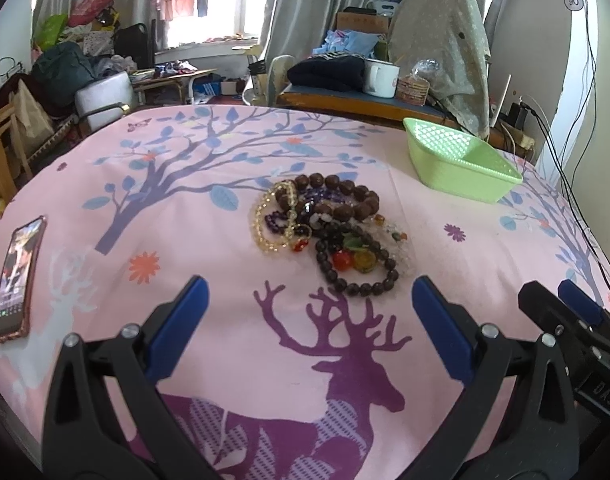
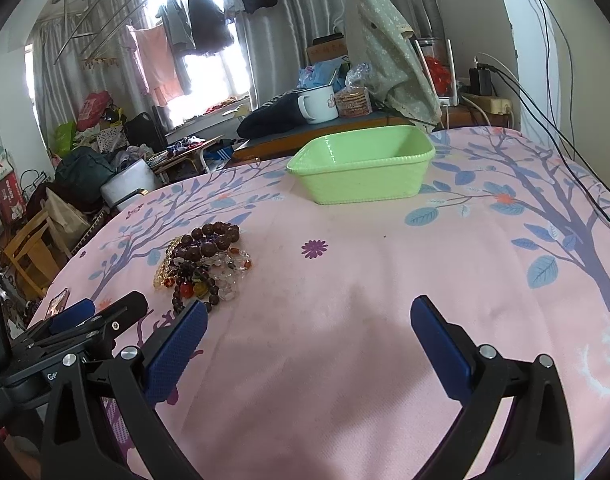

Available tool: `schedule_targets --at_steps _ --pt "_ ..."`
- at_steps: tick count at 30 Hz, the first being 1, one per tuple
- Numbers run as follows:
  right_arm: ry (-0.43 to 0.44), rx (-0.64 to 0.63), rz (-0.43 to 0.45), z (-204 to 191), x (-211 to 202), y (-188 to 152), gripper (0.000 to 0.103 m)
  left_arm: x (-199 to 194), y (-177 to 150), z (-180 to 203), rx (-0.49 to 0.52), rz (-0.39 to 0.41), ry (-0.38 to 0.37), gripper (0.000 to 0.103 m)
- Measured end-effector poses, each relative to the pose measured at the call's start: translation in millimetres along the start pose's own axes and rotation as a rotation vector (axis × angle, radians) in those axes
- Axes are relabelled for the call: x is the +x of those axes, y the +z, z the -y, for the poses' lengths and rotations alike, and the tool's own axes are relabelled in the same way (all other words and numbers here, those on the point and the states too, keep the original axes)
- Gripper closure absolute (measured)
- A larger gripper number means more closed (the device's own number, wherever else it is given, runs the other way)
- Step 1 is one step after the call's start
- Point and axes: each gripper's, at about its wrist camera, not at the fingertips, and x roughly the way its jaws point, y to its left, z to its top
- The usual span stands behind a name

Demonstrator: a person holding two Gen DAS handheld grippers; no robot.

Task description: Organize jewelry

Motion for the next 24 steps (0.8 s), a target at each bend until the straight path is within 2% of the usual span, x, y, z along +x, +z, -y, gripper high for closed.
schedule_targets --at_steps 9,20,24 --pt "0.004 0.007 0.01 2.9 -0.9 0.0 0.026 -3.1 1.5 -4.4 -0.027 0.023 -0.019 0.005" --pt "0.005 0.008 0.016 3.0 -1.4 -0.3 0.026 0.9 1.9 -11.8 -0.053 0.015 0.022 0.005" --pt "0.003 -0.006 0.027 0.8 -4.4 1.6 0.026 8.2 8.5 -27.0 -0.074 -0.016 0.03 0.005"
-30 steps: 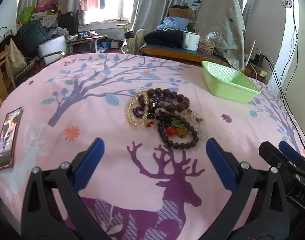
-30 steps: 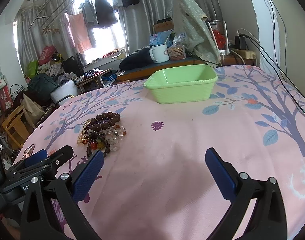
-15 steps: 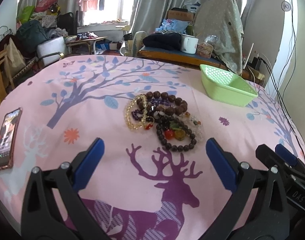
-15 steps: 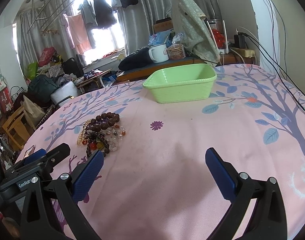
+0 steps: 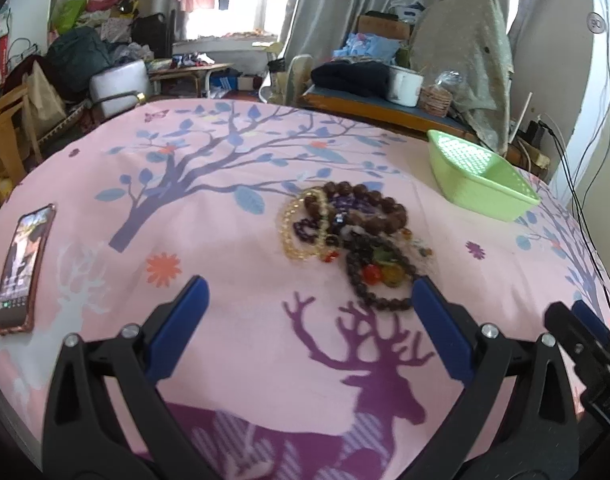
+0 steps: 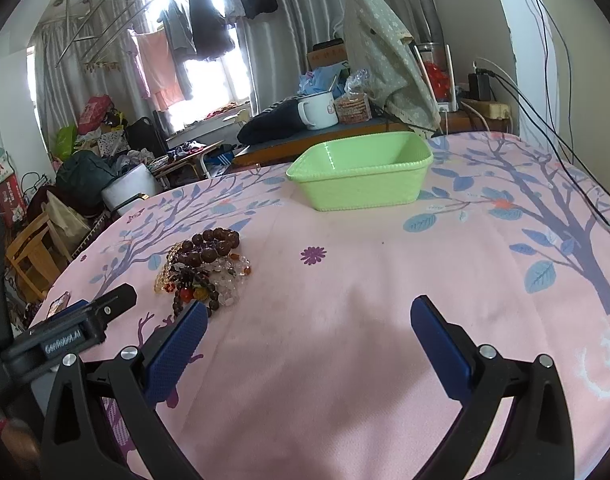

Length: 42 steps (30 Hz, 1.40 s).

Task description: Organize jewelry

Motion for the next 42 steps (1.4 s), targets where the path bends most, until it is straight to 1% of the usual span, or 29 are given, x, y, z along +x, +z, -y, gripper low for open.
schedule_targets --at_steps 3,6,7,9,11,12,14,15,16,17,18,19,20,21,22,24,25,28,30,31,32,34,35,37,38,39,40,42 --pt "-0.002 -0.03 0.016 -4.3 -3.1 5.6 0.026 1.6 8.6 -25.3 -0.027 -0.006 0.017 0.005" --pt "0.011 -0.079 0.02 -12.0 -2.4 13.3 0.026 3.1 17.8 -43.9 -0.02 -0.008 0.055 0.005" --pt "0.031 -0.107 0.014 -16.8 0.7 20.8 0.026 3.7 21.1 -48.5 -0.011 -0.008 0.07 0.005" --pt "0.045 -0.128 0.015 -21.2 2.9 31.2 0.026 5.0 30.3 -55.7 0.013 -0.002 0.106 0.005" --pt "0.068 -0.149 0.031 -27.2 3.8 49.7 0.027 5.3 38.9 -58.8 0.031 0.004 0.118 0.005" --pt "0.086 -0.152 0.035 -29.3 4.4 58.8 0.029 5.0 42.4 -59.5 0.031 0.007 0.11 0.005" --pt "0.145 -0.152 0.025 -35.9 9.4 79.6 0.042 4.3 49.2 -59.0 0.033 0.015 0.064 0.005" --pt "0.156 -0.152 0.017 -36.8 11.0 81.7 0.055 4.6 51.6 -58.3 0.035 0.015 0.042 0.005" --pt "0.191 -0.152 -0.015 -40.8 19.2 90.2 0.069 5.6 54.0 -58.0 0.037 0.014 0.016 0.008" --pt "0.206 -0.151 -0.033 -41.9 23.9 91.0 0.075 8.1 56.1 -56.0 0.038 0.007 -0.003 0.011" --pt "0.227 -0.148 -0.062 -43.1 32.1 92.8 0.084 11.8 58.2 -54.9 0.04 -0.004 -0.023 0.016" --pt "0.251 -0.14 -0.119 -45.9 48.7 95.4 0.088 17.0 60.9 -55.2 0.044 -0.025 -0.051 0.021" --pt "0.263 -0.129 -0.156 -47.1 59.8 96.9 0.09 22.0 63.2 -54.5 0.048 -0.043 -0.073 0.024" --pt "0.279 -0.107 -0.205 -46.9 74.8 96.8 0.094 25.7 65.0 -53.9 0.054 -0.059 -0.086 0.032" --pt "0.309 -0.064 -0.287 -48.9 100.1 97.5 0.099 30.5 66.9 -53.3 0.062 -0.076 -0.098 0.038" --pt "0.317 -0.059 -0.344 -54.1 122.4 95.8 0.101 36.4 68.8 -51.4 0.086 -0.088 -0.112 0.04" --pt "0.302 -0.085 -0.383 -63.6 142.0 93.7 0.101 37.6 69.1 -50.7 0.099 -0.085 -0.107 0.04" --pt "0.268 -0.12 -0.448 -72.1 172.0 89.3 0.102 41.1 67.0 -50.0 0.122 -0.093 -0.111 0.039" --pt "0.307 -0.101 -0.549 -76.0 196.0 81.3 0.103 45.0 65.9 -51.2 0.127 -0.104 -0.113 0.039" --pt "0.317 -0.102 -0.561 -75.3 197.4 80.4 0.103 45.5 65.3 -52.1 0.128 -0.108 -0.113 0.039" --pt "0.308 -0.115 -0.555 -77.9 195.6 81.9 0.103 46.9 64.2 -52.8 0.129 -0.114 -0.112 0.039" --pt "0.303 -0.116 -0.51 -77.1 184.6 92.2 0.103 47.7 63.7 -54.0 0.126 -0.116 -0.11 0.039" --pt "0.308 -0.128 -0.447 -77.3 166.5 103.5 0.103 46.9 64.0 -54.8 0.122 -0.112 -0.111 0.039" --pt "0.304 -0.174 -0.362 -83.0 141.9 116.8 0.103 44.2 65.5 -55.2 0.115 -0.101 -0.116 0.039" --pt "0.288 -0.221 -0.292 -87.3 122.2 125.2 0.103 42.0 66.5 -54.2 0.114 -0.092 -0.118 0.039" --pt "0.277 -0.245 -0.25 -90.9 111.8 128.9 0.103 39.7 67.4 -52.4 0.117 -0.084 -0.121 0.039" --pt "0.261 -0.28 -0.187 -92.8 92.1 135.9 0.103 37.3 68.1 -49.8 0.121 -0.079 -0.129 0.039" --pt "0.261 -0.292 -0.151 -92.5 81.8 141.4 0.103 33.2 69.2 -44.2 0.13 -0.072 -0.148 0.039"
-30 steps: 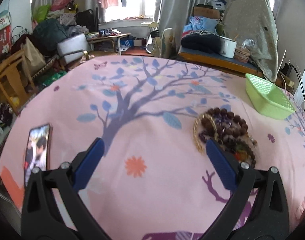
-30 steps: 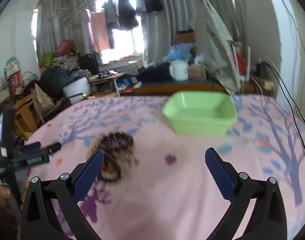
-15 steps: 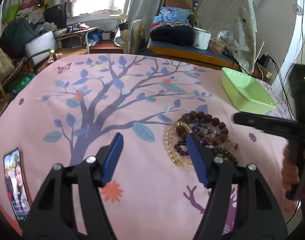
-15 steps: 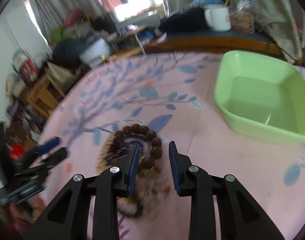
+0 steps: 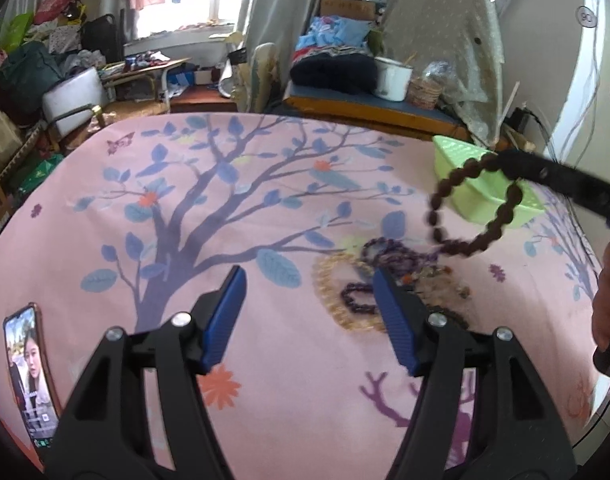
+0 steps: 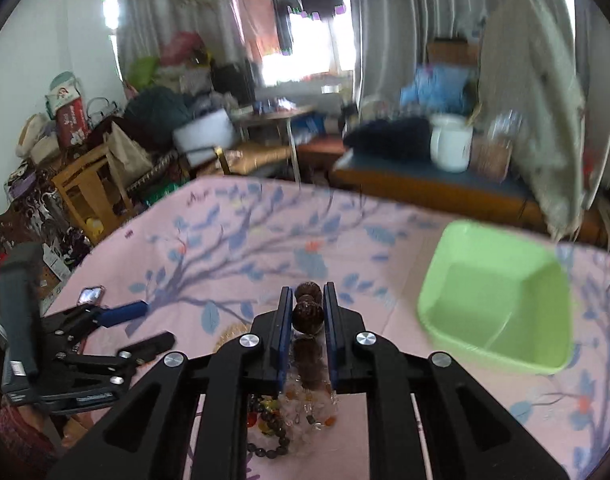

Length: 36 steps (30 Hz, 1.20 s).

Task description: Organize jewelry

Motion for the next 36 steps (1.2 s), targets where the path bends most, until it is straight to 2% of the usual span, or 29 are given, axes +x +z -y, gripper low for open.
schedule_targets --at_steps 4,7,10,15,17,19,21,23,25,27,28,32,36 --pt "0.007 0.02 0.039 7.4 -29.6 -6.8 0.103 -4.9 2.1 17.0 0.041 0.019 -0.026 0.039" --pt "0.06 0.13 0.01 31.8 -47.7 -34.4 0.103 -3.8 3.8 35.0 0.072 0.017 -0.056 0.039" --pt "0.076 0.226 -0.018 50.9 -51.6 -61.9 0.103 0.8 3.9 57.9 0.116 0.01 -0.097 0.039" --pt "-0.029 0.43 -0.088 112.1 -56.9 -137.2 0.103 17.5 -1.0 92.4 0.198 -0.027 -0.123 0.039" --pt "-0.067 0.485 -0.093 129.3 -62.6 -155.5 0.103 23.3 -5.4 101.0 0.224 -0.047 -0.144 0.039" --pt "-0.105 0.523 -0.09 141.5 -68.5 -168.5 0.103 28.8 -10.1 110.6 0.265 -0.066 -0.142 0.032" --pt "-0.119 0.567 -0.088 152.7 -73.6 -178.7 0.103 33.7 -17.4 124.2 0.318 -0.081 -0.136 0.031" --pt "-0.138 0.596 -0.036 159.0 -84.8 -179.5 0.103 34.2 -21.5 130.6 0.338 -0.088 -0.136 0.031" --pt "-0.137 0.567 0.012 152.2 -95.7 -171.8 0.103 33.2 -23.1 130.2 0.334 -0.087 -0.134 0.031" --pt "-0.111 0.425 0.026 127.0 -97.9 -154.9 0.103 33.2 -23.2 124.5 0.316 -0.094 -0.129 0.031" --pt "-0.085 0.303 -0.008 106.4 -89.2 -143.0 0.103 33.6 -23.0 120.0 0.305 -0.098 -0.121 0.031" --pt "-0.028 0.045 -0.121 61.4 -47.3 -117.6 0.103 29.9 -22.2 99.8 0.244 -0.099 -0.099 0.031" --pt "-0.007 -0.036 -0.231 49.5 13.3 -97.1 0.103 20.9 -27.3 79.7 0.198 -0.096 -0.085 0.031"
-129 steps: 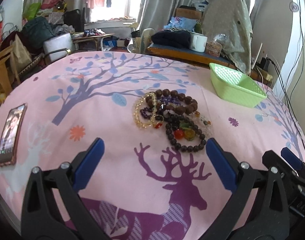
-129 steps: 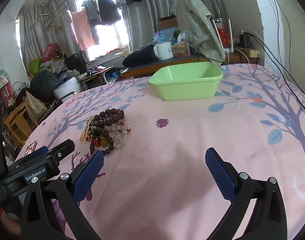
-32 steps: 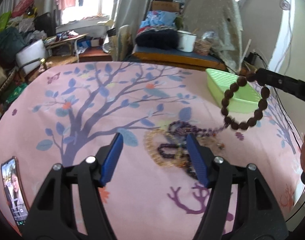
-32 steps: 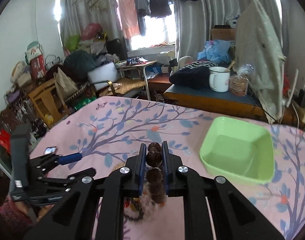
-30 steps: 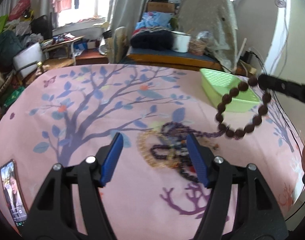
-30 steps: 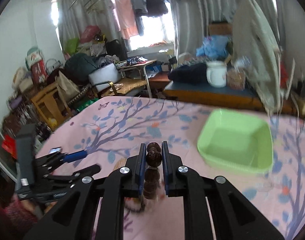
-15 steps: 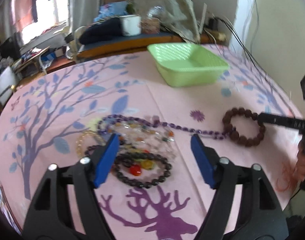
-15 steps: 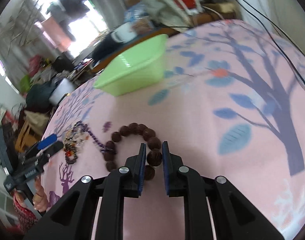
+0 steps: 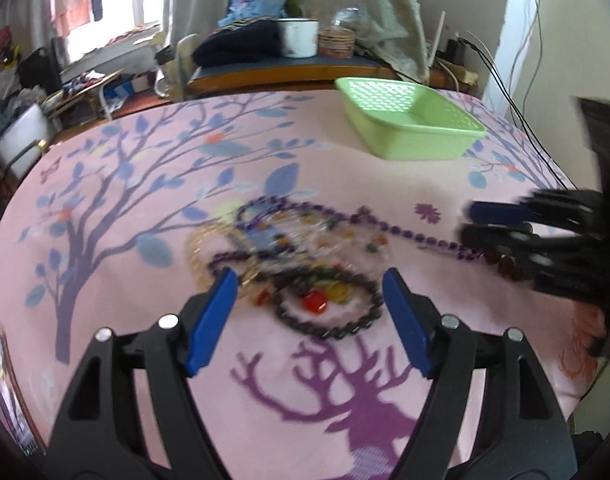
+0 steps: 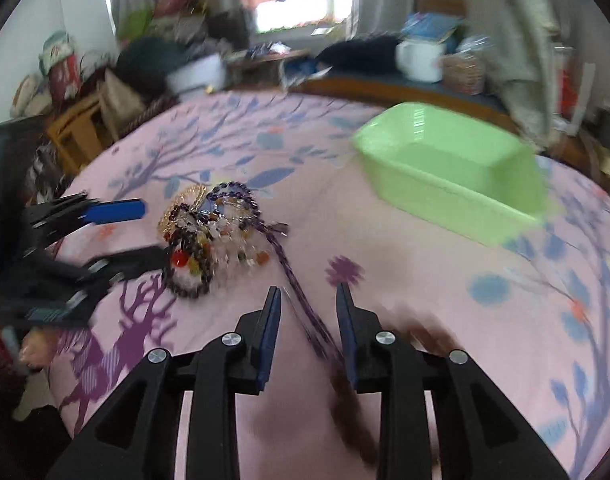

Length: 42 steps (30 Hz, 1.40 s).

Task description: Organize jewelry

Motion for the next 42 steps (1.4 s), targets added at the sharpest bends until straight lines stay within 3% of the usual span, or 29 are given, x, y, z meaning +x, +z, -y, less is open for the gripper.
schedule_targets --at_steps 3,9,11,13,20,24,29,30,31,33,37,42 --pt "-0.036 -0.09 -0.105 -6.1 39.7 19.9 0.103 -7.0 -7.6 -9.3 -0.009 0.0 0.011 0.031" --pt "-0.072 -0.142 -0.145 -7.7 46.5 34.3 0.103 -15.2 -9.9 -18.4 -0.006 0.024 0.016 0.031" --pt "-0.031 -0.094 -0.093 -8.2 27.2 48.0 0.103 -17.2 -3.5 -16.6 0.004 0.043 0.02 0.03" --pt "0.006 -0.057 0.016 -10.7 -12.4 67.6 0.103 -20.2 5.4 -14.1 0.006 0.065 0.012 0.021" --pt "0.052 -0.066 0.255 -36.7 -114.4 114.9 0.103 -49.3 54.6 11.9 0.069 0.225 -0.061 0.015" --pt "0.053 -0.082 0.33 -42.9 -150.8 132.6 0.103 -63.5 82.0 31.4 0.096 0.283 -0.145 0.015" --pt "0.041 -0.08 0.4 -32.7 -183.9 145.4 0.103 -65.6 113.1 53.4 0.132 0.332 -0.188 0.015" --pt "0.037 -0.075 0.411 -28.9 -188.0 147.6 0.103 -64.0 118.5 55.4 0.134 0.332 -0.21 0.031" --pt "0.033 -0.066 0.425 -24.4 -193.2 152.2 0.103 -61.8 124.0 59.2 0.146 0.33 -0.223 0.065" --pt "0.023 -0.053 0.442 -16.7 -197.7 157.7 0.103 -50.7 142.1 67.0 0.18 0.289 -0.223 0.094" --pt "-0.015 -0.02 0.477 7.4 -201.6 171.0 0.103 -38.6 177.5 68.5 0.162 0.296 -0.211 0.095" --pt "-0.047 0.033 0.483 43.4 -192.5 179.0 0.103 -3.7 218.5 76.0 0.145 0.239 -0.25 0.095"
